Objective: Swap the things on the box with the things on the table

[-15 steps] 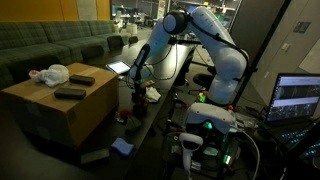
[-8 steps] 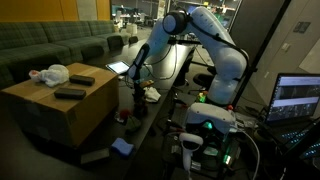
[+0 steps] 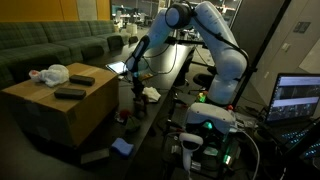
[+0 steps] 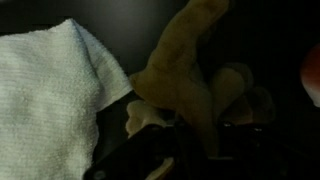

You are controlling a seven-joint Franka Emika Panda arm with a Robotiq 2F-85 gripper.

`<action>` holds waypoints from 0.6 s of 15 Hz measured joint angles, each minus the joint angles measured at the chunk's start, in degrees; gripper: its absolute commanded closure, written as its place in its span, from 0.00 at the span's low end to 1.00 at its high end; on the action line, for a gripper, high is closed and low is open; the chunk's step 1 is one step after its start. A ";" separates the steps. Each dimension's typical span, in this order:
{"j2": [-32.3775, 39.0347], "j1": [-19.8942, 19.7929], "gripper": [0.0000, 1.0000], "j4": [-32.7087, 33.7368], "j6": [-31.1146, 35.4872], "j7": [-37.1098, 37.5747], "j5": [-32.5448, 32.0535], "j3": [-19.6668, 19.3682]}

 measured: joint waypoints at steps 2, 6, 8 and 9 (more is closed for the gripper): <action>-2.72 0.97 0.95 -0.53 -1.29 0.17 -0.05 -0.73; -9.10 3.63 0.95 -1.97 -2.37 1.71 -0.58 -2.36; -12.52 5.24 0.95 -2.38 -3.05 3.08 -1.30 -3.12; -14.17 6.07 0.95 -2.46 -3.18 3.98 -1.80 -3.39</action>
